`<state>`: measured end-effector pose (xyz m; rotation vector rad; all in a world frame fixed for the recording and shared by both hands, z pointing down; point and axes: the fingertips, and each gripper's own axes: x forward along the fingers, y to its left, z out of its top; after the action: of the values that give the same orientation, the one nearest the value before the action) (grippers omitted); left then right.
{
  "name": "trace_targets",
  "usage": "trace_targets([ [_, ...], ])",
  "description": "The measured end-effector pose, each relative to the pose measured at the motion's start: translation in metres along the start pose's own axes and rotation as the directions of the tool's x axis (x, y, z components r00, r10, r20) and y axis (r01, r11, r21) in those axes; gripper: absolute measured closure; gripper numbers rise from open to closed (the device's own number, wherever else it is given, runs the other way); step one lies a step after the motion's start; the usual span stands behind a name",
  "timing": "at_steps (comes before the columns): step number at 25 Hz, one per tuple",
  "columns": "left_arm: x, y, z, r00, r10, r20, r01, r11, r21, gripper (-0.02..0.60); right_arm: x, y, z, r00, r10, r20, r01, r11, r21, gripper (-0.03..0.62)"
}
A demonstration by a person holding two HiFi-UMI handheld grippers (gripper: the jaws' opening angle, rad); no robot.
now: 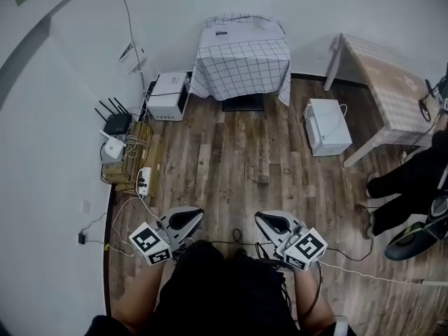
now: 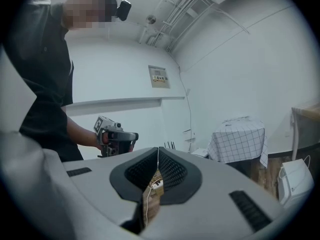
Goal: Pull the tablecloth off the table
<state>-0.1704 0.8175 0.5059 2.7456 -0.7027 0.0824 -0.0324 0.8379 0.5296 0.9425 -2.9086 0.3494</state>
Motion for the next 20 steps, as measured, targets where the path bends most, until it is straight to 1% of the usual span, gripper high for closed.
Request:
trace_targets([
  [3,-0.007,0.012,-0.011,0.999,0.052,-0.014,-0.052,0.998,-0.025,0.571,-0.002,0.0,-0.003,1.0,0.004,0.006,-0.004,1.0,0.003,0.574],
  [5,-0.007,0.015,-0.015,0.998,0.061,-0.02,-0.062,0.997,-0.038,0.571,-0.007,-0.001,-0.006,1.0,0.01,0.019,-0.01,1.0,0.021,0.574],
  [10,0.011,0.019,0.005,1.0,0.023,-0.007,-0.023,0.999,-0.029,0.572,-0.004,-0.022,-0.011,1.0,0.006,0.016,-0.007,0.998,0.07,0.574],
  [13,0.024,0.031,0.008,1.0,0.0,-0.001,0.0,0.999,-0.034,0.572,0.006,-0.036,-0.008,1.0,0.0,0.011,-0.001,0.998,0.06,0.574],
  [17,0.045,0.057,0.01,1.0,-0.013,0.012,0.014,0.998,-0.061,0.572,0.022,-0.062,-0.006,1.0,-0.005,-0.014,0.006,0.998,0.056,0.574],
  [20,0.062,0.088,0.014,0.999,-0.024,0.025,0.026,0.997,-0.078,0.571,0.039,-0.085,-0.004,0.999,-0.009,-0.049,0.012,0.999,0.053,0.574],
])
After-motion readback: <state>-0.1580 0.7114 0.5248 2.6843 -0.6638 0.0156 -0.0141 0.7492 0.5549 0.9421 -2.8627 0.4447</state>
